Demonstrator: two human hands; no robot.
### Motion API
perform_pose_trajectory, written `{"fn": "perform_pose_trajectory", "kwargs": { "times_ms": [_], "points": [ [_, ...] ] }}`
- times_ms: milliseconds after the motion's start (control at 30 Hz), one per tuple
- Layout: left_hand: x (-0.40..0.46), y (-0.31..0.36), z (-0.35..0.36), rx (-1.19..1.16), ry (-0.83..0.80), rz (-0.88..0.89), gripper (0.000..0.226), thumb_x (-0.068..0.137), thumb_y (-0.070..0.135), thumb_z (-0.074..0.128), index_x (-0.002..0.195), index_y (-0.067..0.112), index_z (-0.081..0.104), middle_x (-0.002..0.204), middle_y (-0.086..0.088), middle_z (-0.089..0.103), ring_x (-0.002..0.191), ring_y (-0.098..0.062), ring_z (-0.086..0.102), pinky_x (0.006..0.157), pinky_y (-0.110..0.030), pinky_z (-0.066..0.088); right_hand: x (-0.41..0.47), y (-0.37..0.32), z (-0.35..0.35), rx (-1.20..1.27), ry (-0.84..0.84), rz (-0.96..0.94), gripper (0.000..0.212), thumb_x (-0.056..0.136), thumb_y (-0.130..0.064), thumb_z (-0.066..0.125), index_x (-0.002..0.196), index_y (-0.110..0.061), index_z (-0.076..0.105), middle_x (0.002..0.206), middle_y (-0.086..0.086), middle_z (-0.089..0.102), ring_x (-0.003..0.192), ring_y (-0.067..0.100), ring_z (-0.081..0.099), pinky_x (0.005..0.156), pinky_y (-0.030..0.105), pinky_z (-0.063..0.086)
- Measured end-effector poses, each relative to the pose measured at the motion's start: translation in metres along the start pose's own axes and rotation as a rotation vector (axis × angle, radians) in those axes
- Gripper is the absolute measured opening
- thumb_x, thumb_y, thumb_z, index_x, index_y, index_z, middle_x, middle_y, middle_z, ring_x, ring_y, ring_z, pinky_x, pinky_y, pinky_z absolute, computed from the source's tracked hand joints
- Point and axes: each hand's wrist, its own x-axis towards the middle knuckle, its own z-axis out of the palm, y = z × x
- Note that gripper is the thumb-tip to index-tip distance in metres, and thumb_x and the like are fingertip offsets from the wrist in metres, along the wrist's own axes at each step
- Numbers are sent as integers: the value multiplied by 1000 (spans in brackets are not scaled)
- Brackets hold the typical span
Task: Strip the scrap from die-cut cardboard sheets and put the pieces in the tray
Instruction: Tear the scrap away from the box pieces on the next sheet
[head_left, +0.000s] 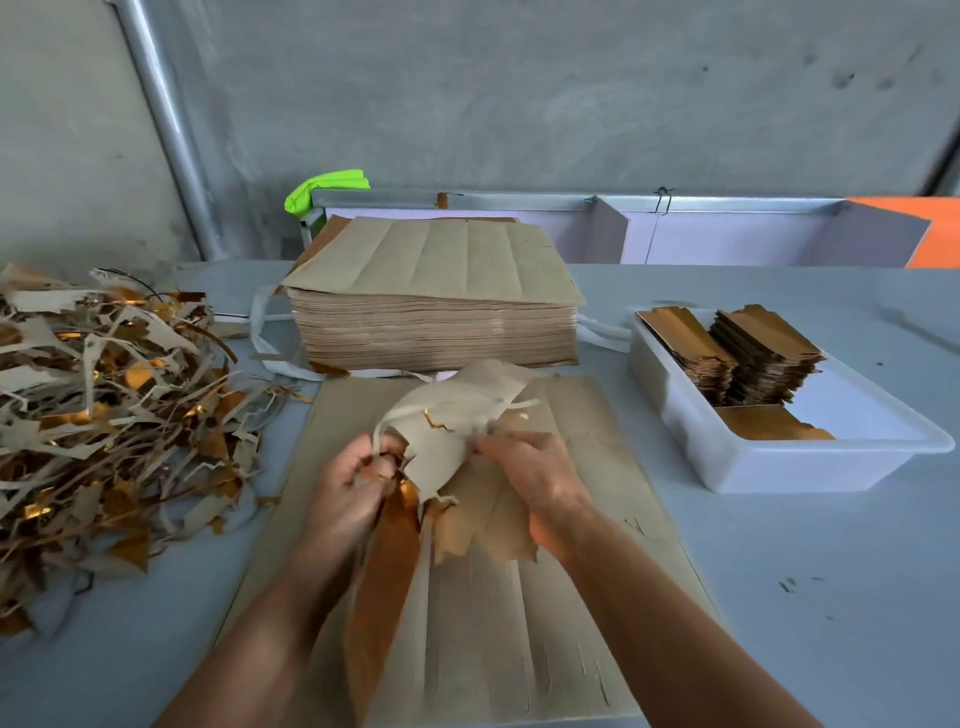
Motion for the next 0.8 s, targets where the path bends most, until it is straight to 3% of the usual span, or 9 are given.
{"fn": "perform_pose_trajectory", "kwargs": {
  "times_ms": [100,167,267,367,467,567,633,700,800],
  "points": [
    [-4,6,3,240,-121,166,36,92,-12,44,82,17,63,81,5,65,71,7,59,64,-6,44,6,-1,-7,125,76,-28,17,79,-9,71,63,-15,70,59,-1,70,59,15,67,58,31,57],
    [-7,9,5,331,-254,223,40,90,-14,44,82,21,62,75,13,63,69,10,57,65,-5,41,9,-2,-13,180,109,5,17,78,-3,71,65,-13,69,59,1,70,60,18,67,60,32,57],
    [-12,5,13,533,-402,254,45,88,-9,50,70,31,56,61,17,58,62,5,56,58,-10,39,8,-2,-21,181,74,63,7,75,-7,76,72,-11,70,69,6,72,67,24,68,62,38,57],
    [-13,2,24,716,-450,236,45,81,-6,52,54,29,42,52,9,47,56,-10,47,56,-23,34,4,-1,-31,197,-2,65,10,72,-11,79,78,-7,71,79,10,74,71,26,69,59,35,57],
    [-14,4,29,709,-480,286,38,82,-6,52,59,24,52,60,8,53,58,-8,51,59,-24,40,4,-2,-41,177,105,32,13,74,-3,76,66,-7,66,66,9,70,58,22,65,51,33,56],
    [-16,6,29,658,-478,364,29,82,-11,49,67,8,65,71,6,55,61,-6,54,58,-22,45,13,1,-57,18,368,-37,22,75,-1,70,59,-9,59,69,13,65,69,28,63,67,40,57],
    [-15,7,27,662,-448,410,29,80,-14,52,64,8,64,72,8,53,62,-9,54,58,-25,45,17,4,-65,-105,457,-85,16,75,-4,68,62,-10,60,76,14,65,81,32,63,77,43,56],
    [-12,6,24,616,-338,415,40,79,-16,55,58,19,56,69,3,53,60,-8,51,56,-19,41,19,6,-70,-203,452,-110,9,73,-6,69,67,-7,63,75,10,62,83,32,61,78,43,55],
    [0,4,14,473,-9,189,36,88,-8,48,60,15,53,67,-3,58,63,-10,52,55,-13,36,15,7,-83,-204,328,-61,16,71,-4,74,63,-8,61,66,8,61,70,27,59,66,36,53]
  ]
}}
